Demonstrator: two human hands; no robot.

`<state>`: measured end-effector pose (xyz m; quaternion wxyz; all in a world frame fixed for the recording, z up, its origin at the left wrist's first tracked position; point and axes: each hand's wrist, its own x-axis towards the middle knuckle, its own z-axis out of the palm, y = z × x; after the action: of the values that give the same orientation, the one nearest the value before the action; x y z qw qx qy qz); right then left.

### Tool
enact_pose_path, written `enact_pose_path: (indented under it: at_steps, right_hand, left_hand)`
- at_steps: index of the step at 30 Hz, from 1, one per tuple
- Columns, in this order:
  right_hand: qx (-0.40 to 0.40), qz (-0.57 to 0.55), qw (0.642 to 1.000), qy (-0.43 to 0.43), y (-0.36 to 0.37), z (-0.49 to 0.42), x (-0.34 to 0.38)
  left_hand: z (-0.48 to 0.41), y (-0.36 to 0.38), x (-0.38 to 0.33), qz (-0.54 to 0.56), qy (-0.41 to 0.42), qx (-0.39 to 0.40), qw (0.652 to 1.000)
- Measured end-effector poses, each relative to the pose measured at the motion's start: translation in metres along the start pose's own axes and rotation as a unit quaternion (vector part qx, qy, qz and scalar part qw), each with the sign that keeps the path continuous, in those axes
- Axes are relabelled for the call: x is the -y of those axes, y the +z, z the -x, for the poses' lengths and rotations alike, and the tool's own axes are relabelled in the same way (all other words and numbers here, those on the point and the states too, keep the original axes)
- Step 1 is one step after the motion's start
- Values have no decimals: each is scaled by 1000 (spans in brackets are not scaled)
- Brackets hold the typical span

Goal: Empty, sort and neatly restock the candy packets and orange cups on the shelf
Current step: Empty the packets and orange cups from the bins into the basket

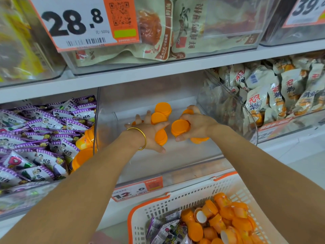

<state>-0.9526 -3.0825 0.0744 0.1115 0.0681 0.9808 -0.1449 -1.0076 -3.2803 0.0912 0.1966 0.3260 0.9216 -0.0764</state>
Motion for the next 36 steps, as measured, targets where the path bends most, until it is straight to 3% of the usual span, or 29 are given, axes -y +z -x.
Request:
enact_pose_path:
  at_steps: [9, 13, 24, 32, 36]
  right_hand:
    - [10, -26, 1000, 14, 0, 0, 1]
    - [8, -25, 1000, 11, 0, 3, 2]
    - [-24, -44, 999, 0, 0, 5, 6]
    - [-34, -62, 998, -6, 2, 2, 4]
    - [-66, -133, 989, -25, 3, -4, -1]
  left_hand:
    - [-8, -5, 5, -40, 16, 6, 999]
    - [-7, -8, 2, -66, 35, -28, 997]
    - [-6, 14, 10, 7, -27, -86, 996]
    - [0, 19, 7, 70, -14, -150, 986]
    - [-2, 20, 6, 144, -17, -143, 979]
